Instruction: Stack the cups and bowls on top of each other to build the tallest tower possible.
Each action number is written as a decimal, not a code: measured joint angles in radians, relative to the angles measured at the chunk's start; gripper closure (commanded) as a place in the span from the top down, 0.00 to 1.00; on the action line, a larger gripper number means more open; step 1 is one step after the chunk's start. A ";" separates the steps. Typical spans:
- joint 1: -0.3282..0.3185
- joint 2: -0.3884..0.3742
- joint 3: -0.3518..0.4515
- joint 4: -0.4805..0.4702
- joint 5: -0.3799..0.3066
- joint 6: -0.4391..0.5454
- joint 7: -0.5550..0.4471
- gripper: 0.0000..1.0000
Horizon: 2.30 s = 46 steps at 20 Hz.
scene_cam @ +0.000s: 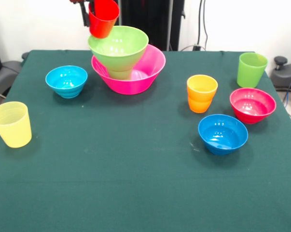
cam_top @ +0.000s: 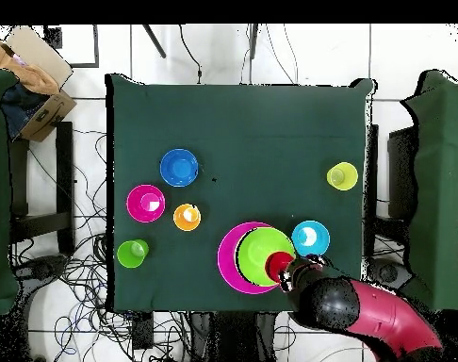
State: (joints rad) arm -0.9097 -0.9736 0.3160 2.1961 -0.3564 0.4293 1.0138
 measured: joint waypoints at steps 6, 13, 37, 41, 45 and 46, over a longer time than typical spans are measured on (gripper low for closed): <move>-0.015 0.022 0.002 0.003 -0.029 -0.010 0.000 0.00; -0.003 0.020 0.004 0.017 -0.031 -0.027 0.000 0.00; 0.125 0.013 0.004 0.051 -0.031 -0.094 0.000 0.00; 0.122 0.013 0.003 0.051 -0.030 -0.112 0.000 0.00; 0.120 0.026 -0.001 0.051 -0.030 -0.124 0.000 0.00; 0.119 0.029 -0.002 0.051 -0.031 -0.125 0.000 0.00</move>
State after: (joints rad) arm -0.7910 -0.9450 0.3141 2.2473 -0.3877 0.3044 1.0138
